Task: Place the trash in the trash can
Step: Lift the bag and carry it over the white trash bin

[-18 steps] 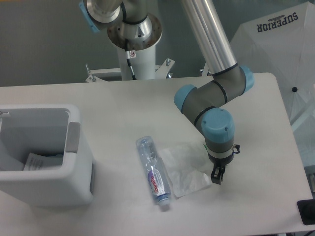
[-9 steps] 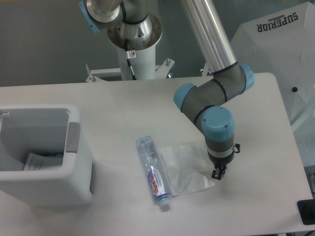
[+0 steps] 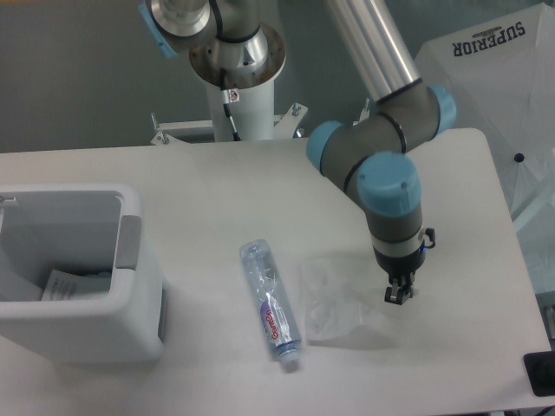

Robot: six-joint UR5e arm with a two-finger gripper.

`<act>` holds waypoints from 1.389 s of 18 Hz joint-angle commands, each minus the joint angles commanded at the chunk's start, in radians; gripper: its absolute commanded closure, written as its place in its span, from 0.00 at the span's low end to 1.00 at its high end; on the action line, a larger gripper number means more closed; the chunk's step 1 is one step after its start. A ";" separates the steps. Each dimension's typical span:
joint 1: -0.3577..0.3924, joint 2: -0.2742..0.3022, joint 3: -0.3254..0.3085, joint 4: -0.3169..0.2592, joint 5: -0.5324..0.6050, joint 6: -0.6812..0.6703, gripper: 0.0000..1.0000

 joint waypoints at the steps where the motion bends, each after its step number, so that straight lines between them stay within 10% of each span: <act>1: -0.003 0.014 0.017 0.002 -0.006 0.005 1.00; 9: -0.049 0.113 0.196 0.041 -0.155 0.057 1.00; 25: -0.310 0.246 0.243 0.064 -0.560 0.519 1.00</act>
